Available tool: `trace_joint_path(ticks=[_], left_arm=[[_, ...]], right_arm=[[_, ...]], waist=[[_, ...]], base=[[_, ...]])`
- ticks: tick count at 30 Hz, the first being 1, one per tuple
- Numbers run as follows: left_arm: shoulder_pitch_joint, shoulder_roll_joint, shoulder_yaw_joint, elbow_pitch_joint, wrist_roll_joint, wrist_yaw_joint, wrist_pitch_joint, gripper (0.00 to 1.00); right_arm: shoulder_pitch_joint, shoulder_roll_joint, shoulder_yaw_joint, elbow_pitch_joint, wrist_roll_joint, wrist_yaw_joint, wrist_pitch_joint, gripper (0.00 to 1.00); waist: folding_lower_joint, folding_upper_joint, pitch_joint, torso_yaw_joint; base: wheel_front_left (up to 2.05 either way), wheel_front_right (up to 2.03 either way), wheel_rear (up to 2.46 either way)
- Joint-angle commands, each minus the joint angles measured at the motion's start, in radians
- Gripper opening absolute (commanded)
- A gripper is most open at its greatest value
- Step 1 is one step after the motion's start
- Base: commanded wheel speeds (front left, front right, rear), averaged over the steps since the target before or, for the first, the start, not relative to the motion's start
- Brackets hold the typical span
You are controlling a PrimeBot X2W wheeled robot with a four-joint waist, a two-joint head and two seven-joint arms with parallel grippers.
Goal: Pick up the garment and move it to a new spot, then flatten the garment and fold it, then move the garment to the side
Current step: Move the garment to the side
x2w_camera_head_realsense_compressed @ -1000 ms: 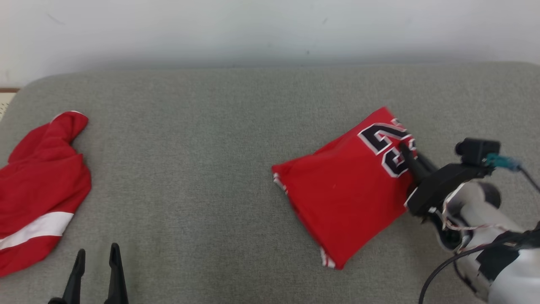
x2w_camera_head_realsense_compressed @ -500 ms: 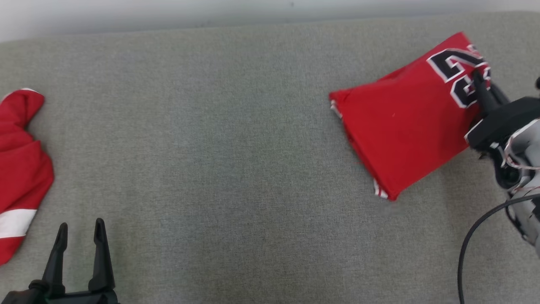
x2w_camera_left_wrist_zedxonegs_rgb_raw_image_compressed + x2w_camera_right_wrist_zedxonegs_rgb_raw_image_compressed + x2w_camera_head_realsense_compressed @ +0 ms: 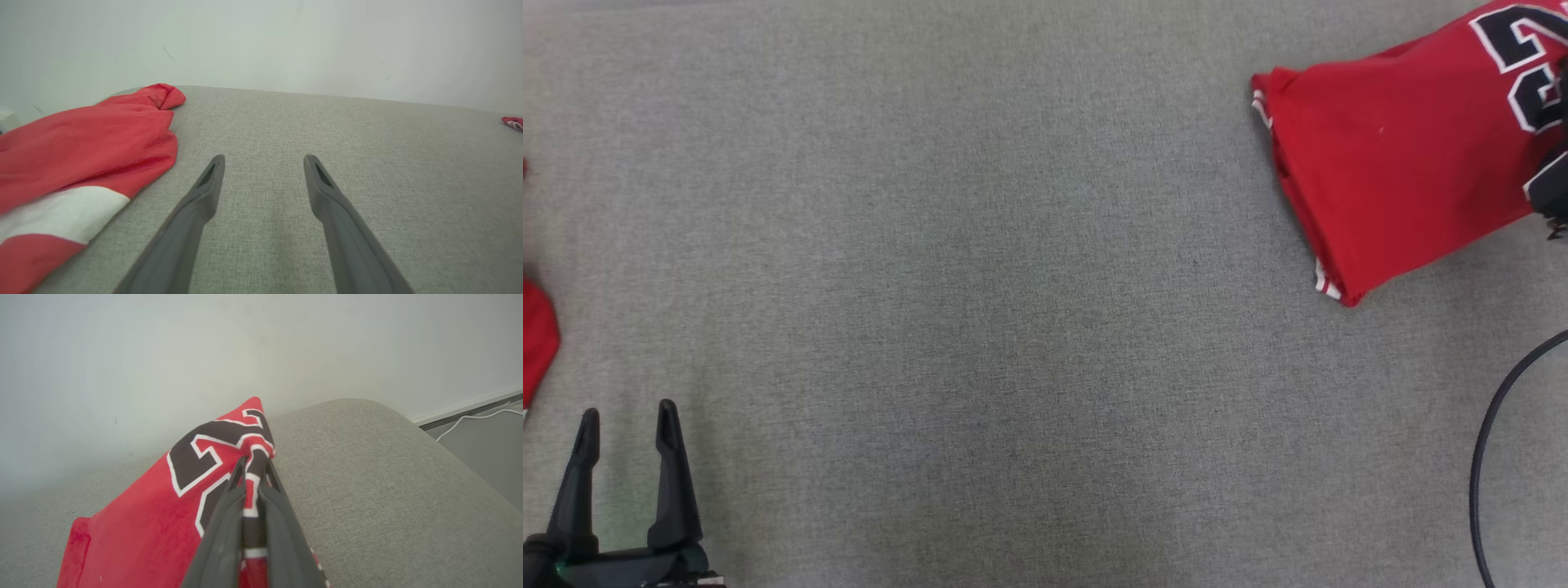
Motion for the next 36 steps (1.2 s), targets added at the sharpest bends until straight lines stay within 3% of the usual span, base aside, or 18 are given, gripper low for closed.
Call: trace_joint_path(ticks=[1, 12, 23, 24, 26, 27, 36], left_arm=[[-0.008, 0.007, 0.005, -0.005, 0.006, -0.001, -0.003, 1.00], [-0.012, 0.013, 0.021, -0.035, 0.017, -0.007, -0.003, 1.00], [-0.014, 0.018, 0.032, -0.043, 0.022, -0.008, -0.003, 1.00], [-0.016, 0.017, 0.032, -0.042, 0.023, -0.007, -0.003, 1.00], [-0.016, 0.016, 0.033, -0.042, 0.024, -0.007, -0.003, 1.00], [-0.015, 0.016, 0.034, -0.042, 0.024, -0.007, -0.003, 1.00], [-0.011, 0.006, 0.031, -0.034, 0.024, -0.004, -0.003, 1.00]], right_arm=[[-0.014, -0.011, -0.002, 0.006, -0.008, 0.000, -0.006, 0.00], [-0.084, -0.059, 0.005, 0.089, -0.038, 0.000, -0.012, 0.00], [-0.110, -0.043, 0.022, 0.138, -0.052, 0.000, -0.025, 0.00], [-0.112, -0.041, 0.026, 0.146, -0.056, 0.000, -0.021, 0.14], [-0.115, -0.036, 0.031, 0.157, -0.060, 0.000, -0.021, 0.80], [-0.116, -0.036, 0.032, 0.166, -0.062, 0.000, -0.020, 1.00], [-0.140, -0.017, 0.050, 0.216, -0.113, 0.000, -0.065, 1.00]], waist=[[-0.0002, -0.0001, 0.018, -0.010], [-0.0002, -0.0001, 0.059, -0.020], [-0.0002, -0.0001, 0.073, -0.026], [-0.0002, -0.0001, 0.074, -0.027], [-0.0002, -0.0001, 0.074, -0.028], [-0.0002, -0.0001, 0.075, -0.028], [-0.0002, -0.0001, 0.054, -0.030]], base=[[0.00, 0.00, 0.00], [0.00, 0.00, 0.00], [0.00, 0.00, 0.00], [0.00, 0.00, 0.00], [0.00, 0.00, 0.00], [0.00, 0.00, 0.00], [0.00, 0.00, 0.00]])
